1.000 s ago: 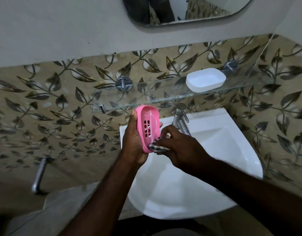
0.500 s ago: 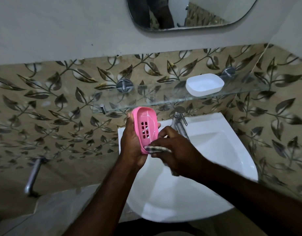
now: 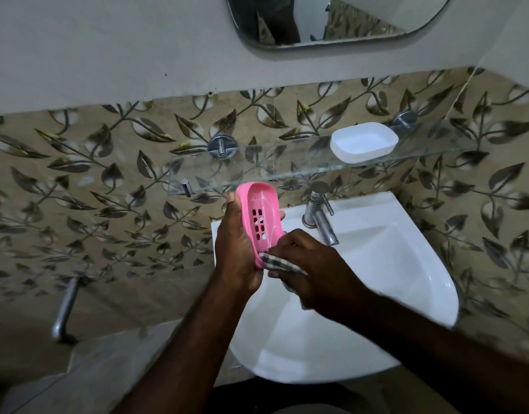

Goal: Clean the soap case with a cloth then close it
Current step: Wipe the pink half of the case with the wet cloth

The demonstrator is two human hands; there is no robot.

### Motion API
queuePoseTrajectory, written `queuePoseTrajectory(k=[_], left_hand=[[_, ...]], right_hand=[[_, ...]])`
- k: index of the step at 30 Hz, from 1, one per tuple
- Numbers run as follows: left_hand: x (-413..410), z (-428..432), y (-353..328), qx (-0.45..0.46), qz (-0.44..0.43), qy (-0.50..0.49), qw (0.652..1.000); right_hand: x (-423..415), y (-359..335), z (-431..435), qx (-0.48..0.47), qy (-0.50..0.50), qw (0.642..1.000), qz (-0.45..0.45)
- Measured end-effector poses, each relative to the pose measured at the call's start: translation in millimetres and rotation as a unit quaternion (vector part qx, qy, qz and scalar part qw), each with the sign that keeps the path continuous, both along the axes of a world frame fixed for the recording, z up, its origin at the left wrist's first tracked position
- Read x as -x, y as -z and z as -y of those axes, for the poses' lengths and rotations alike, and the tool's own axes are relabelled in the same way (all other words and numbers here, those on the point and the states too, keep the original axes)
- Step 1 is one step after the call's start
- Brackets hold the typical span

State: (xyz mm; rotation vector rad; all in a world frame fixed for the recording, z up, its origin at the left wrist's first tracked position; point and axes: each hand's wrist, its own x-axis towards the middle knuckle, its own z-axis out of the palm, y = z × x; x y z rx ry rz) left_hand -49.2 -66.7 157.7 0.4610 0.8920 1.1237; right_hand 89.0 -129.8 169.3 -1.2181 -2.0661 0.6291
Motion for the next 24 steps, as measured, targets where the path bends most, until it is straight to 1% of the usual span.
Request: queuePoseTrajectory(k=[2,4,6,8,10,12,13,18,20,24], left_hand=[[-1.7,2.0,5.8,0.010,-0.010,0.002,1.000],[-2.0,0.0,7.3,0.039,-0.003,0.022,0.999],[-0.9,-4.0,6.1,0.058,0.014,0.034,0.998],[-0.1,-1.9,3.2,0.051,0.038,0.021,0.998],[1.9,1.9,7.5,-0.001,0.072,-0.001,0.997],[-0.8,9.6,12.1,-0.051,0.126,-0.012,0.991],[-5.3,13.3,11.6,-0.060,0.130,-0.024,0.989],[-34.8,21.9,9.5,-0.066,0.090,-0.084,0.990],[-41.6,19.5,8.6,-0.064,0.093,-0.087,0.990],[-48.8,15.4,7.1,-0.071,0.102,-0.090,0.988]], right_hand=[[-11.2,2.3,-4.5,-0.019,-0.016,0.996,0.081],[-19.1,4.6,-8.8,-0.040,-0.024,0.987,0.157],[-16.8,2.2,-11.2,-0.035,-0.023,0.983,0.177],[-12.3,3.1,-12.8,-0.029,-0.017,0.986,0.163],[-9.1,4.1,-16.7,-0.020,-0.010,0.990,0.137],[-5.1,1.6,-22.5,-0.004,0.012,0.995,0.102],[-2.0,-1.4,-25.1,0.005,0.023,0.996,0.083],[7.5,-6.2,-23.9,0.028,0.031,0.999,0.001],[2.8,-4.5,-21.4,0.033,0.038,0.998,-0.034],[-3.3,-0.8,-18.6,0.020,0.042,0.997,-0.057]])
